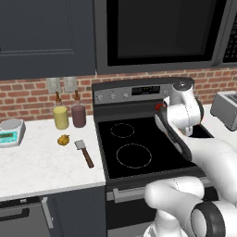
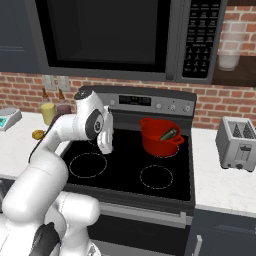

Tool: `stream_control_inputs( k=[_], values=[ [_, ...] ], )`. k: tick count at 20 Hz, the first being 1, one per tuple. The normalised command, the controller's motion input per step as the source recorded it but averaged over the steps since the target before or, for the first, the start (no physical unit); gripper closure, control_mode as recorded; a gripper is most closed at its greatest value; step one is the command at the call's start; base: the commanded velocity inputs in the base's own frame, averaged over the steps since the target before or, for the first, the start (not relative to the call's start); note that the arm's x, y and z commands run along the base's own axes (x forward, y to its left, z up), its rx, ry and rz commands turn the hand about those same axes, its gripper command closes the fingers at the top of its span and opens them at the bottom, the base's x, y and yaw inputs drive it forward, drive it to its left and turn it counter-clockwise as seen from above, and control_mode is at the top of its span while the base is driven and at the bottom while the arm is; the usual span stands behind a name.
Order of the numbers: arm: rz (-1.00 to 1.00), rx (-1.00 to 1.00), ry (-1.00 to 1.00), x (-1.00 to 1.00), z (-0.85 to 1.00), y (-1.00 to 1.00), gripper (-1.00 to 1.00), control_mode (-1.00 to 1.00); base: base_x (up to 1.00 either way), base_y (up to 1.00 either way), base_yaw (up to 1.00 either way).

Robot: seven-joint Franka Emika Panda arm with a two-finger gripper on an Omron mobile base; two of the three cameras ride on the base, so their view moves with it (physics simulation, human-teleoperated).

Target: Put the cucumber and squash in the pot. Retrieve the spatula and lightly stir the vegetables in the pot.

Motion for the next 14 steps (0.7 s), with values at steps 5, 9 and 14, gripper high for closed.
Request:
stream_control_inputs(
  k=[5,9,14],
  values=[
    [0.62,0.13,0.14,-0.03,-0.33,1.00,-1.00,-1.00,0.00,0.00,0.00],
    [0.64,0.07,0.14,0.01,-0.03,1.00,-1.00,-1.00,0.00,0.00,0.00],
    [0.50,0.04,0.11,0.21,0.00,1.00,-1.00,-1.00,0.00,0.00,0.00]
  ],
)
